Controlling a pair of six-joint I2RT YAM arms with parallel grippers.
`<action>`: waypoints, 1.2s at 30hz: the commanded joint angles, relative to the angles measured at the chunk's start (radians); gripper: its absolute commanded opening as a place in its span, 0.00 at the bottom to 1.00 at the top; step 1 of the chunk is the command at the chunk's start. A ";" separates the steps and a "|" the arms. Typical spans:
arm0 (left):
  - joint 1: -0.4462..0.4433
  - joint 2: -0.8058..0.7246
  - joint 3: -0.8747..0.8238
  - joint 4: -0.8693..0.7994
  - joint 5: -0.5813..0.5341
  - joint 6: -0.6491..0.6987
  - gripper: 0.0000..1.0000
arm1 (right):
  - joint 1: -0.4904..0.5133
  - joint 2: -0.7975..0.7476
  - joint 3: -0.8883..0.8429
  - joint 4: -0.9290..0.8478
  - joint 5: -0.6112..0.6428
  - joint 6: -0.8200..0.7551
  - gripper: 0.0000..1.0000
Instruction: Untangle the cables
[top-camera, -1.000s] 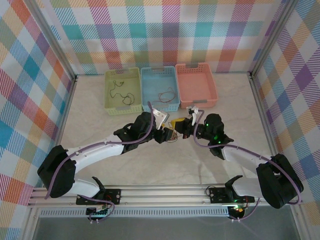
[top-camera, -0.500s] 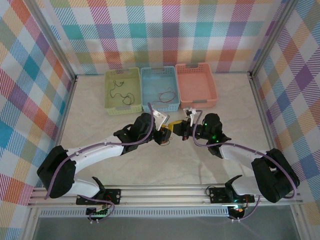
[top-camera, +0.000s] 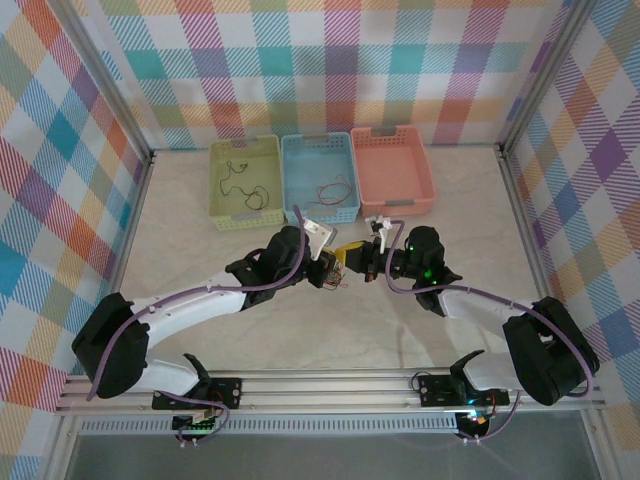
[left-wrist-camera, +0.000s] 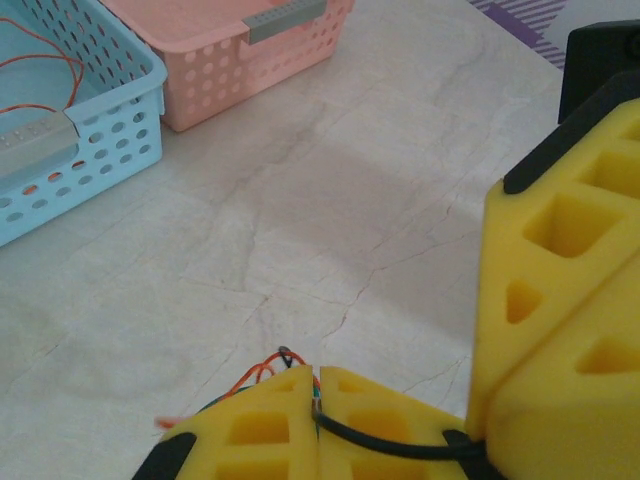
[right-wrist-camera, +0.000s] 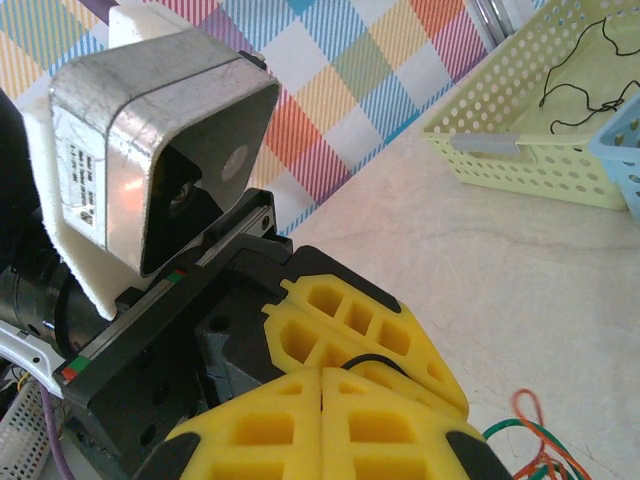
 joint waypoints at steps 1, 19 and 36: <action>-0.005 -0.030 0.017 0.009 -0.005 -0.010 0.00 | 0.007 0.001 0.025 0.028 -0.034 -0.016 0.00; -0.004 -0.114 -0.001 -0.003 -0.029 -0.067 0.00 | 0.007 -0.131 -0.053 -0.032 0.212 -0.149 0.44; -0.004 -0.194 0.005 -0.030 0.042 -0.151 0.00 | 0.113 -0.078 -0.113 0.146 0.240 -0.414 0.42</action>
